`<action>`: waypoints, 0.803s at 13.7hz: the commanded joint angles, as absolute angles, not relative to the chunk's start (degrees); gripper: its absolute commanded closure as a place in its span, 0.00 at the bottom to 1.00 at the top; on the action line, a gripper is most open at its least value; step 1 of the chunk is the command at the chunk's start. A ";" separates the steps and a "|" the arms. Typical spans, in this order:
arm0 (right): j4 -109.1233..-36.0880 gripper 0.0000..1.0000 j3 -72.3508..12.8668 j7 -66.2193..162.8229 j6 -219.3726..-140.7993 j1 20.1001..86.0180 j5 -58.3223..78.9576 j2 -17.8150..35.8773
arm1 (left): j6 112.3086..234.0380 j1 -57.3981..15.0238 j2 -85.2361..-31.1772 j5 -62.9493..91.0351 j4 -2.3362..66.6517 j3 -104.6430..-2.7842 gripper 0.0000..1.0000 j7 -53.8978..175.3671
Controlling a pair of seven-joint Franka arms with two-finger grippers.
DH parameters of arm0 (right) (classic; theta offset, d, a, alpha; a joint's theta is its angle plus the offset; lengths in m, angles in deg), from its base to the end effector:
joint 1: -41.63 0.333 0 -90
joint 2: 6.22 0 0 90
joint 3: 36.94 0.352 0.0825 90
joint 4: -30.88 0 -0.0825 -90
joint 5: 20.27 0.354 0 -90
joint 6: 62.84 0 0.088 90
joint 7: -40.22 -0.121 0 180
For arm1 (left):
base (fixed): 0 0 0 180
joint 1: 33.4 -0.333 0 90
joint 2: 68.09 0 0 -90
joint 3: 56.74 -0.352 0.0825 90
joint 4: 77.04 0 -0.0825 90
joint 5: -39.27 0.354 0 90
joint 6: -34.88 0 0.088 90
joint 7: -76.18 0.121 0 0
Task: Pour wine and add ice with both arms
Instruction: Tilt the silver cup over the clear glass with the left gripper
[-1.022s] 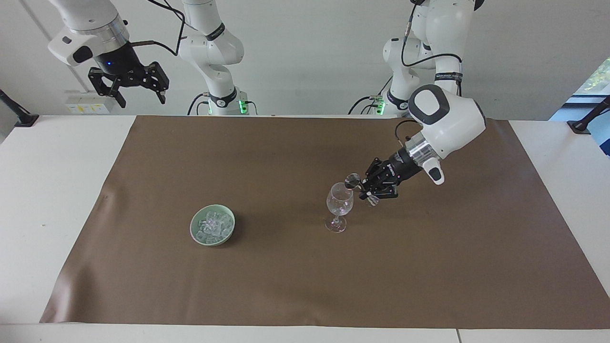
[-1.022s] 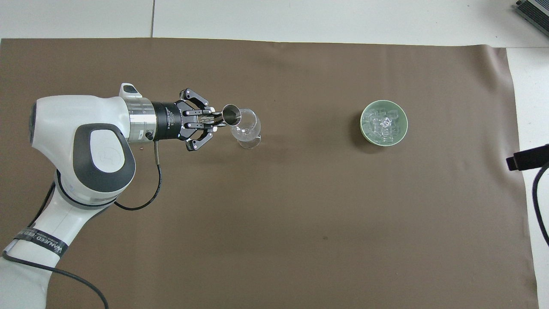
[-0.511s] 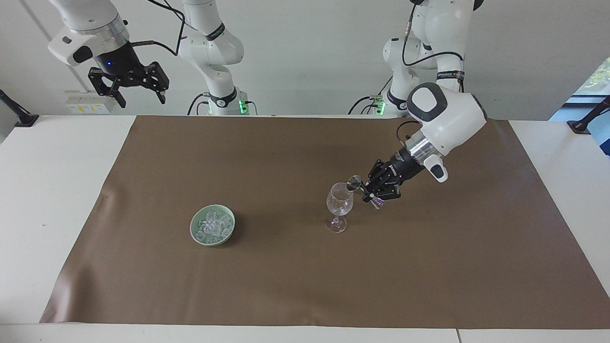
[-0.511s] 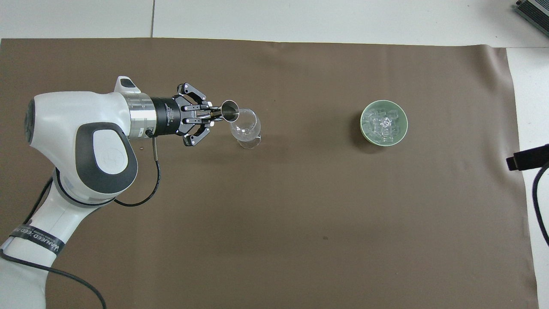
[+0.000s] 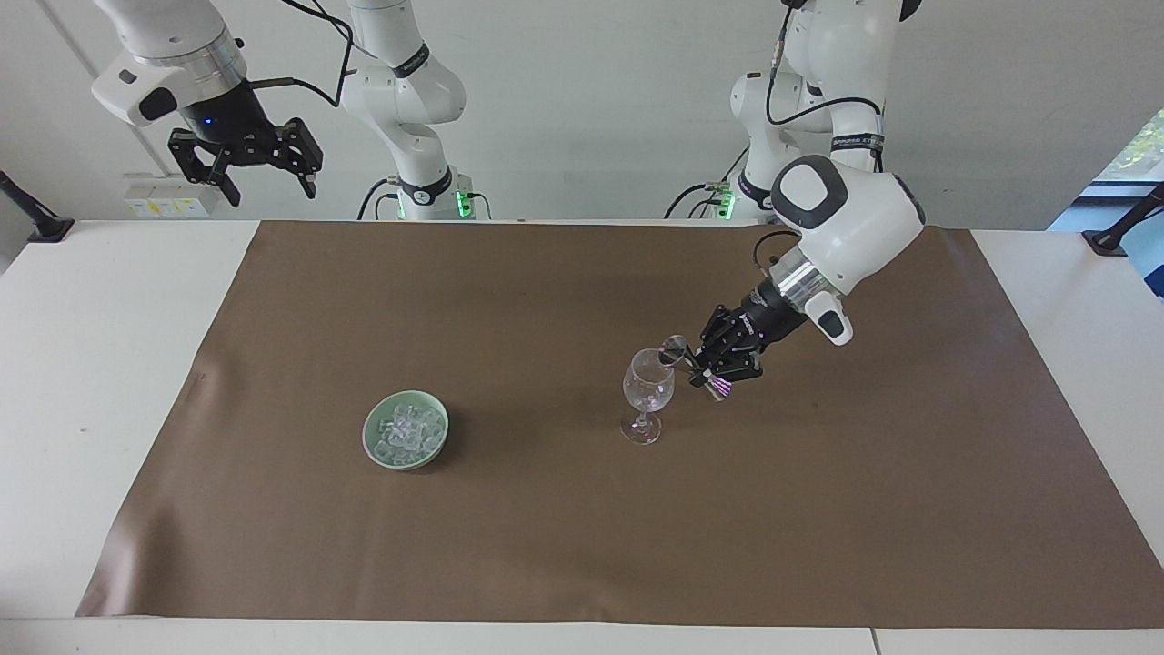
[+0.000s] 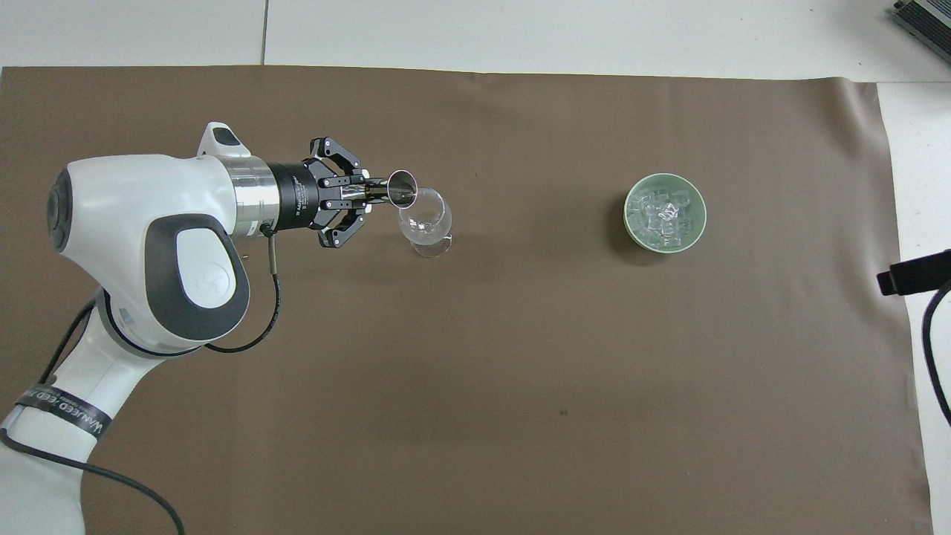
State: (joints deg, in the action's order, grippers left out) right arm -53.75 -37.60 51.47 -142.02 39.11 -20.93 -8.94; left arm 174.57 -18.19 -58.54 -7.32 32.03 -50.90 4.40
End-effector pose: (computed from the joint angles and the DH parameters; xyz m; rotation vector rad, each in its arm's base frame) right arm 0.4859 -0.0287 0.6950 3.1283 0.2177 -0.0763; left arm 0.5744 -0.2259 0.4917 1.8389 1.5976 -0.2943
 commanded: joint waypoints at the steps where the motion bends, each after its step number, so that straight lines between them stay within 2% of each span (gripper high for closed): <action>1: -54.72 0.00 -37.47 50.67 -142.47 38.91 -19.92 -9.65 | 175.77 -16.71 -59.13 -5.12 32.03 -51.82 1.00 2.88; 11: -54.81 0.00 -37.47 50.67 -142.38 38.91 -19.92 -9.65 | 179.81 -15.39 -59.04 1.11 32.12 -51.91 1.00 2.96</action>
